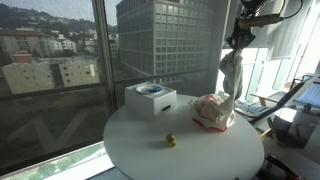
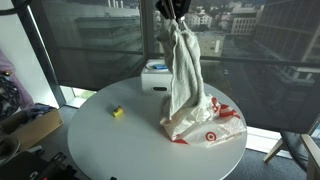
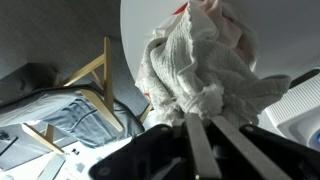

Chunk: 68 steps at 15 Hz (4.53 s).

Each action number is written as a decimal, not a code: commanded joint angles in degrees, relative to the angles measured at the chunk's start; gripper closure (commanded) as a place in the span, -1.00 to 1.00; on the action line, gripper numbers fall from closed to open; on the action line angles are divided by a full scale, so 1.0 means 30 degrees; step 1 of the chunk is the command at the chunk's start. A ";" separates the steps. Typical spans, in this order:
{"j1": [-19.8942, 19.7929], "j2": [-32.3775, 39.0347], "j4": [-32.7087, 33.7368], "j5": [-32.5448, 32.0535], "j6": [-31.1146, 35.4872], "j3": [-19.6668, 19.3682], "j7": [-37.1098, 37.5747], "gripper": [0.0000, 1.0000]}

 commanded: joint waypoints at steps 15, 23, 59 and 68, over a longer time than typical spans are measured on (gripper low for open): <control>0.0689 0.6986 0.1494 -0.0838 0.4435 0.2051 -0.0542 0.96; 0.0810 1.0182 0.1790 -0.1262 0.5047 -0.0197 0.0116 0.96; 0.4907 1.3515 0.4329 -0.0799 0.6983 0.0697 -0.0122 -1.00; 0.4489 1.8746 0.8982 0.1628 0.5698 0.1293 -0.4445 -1.00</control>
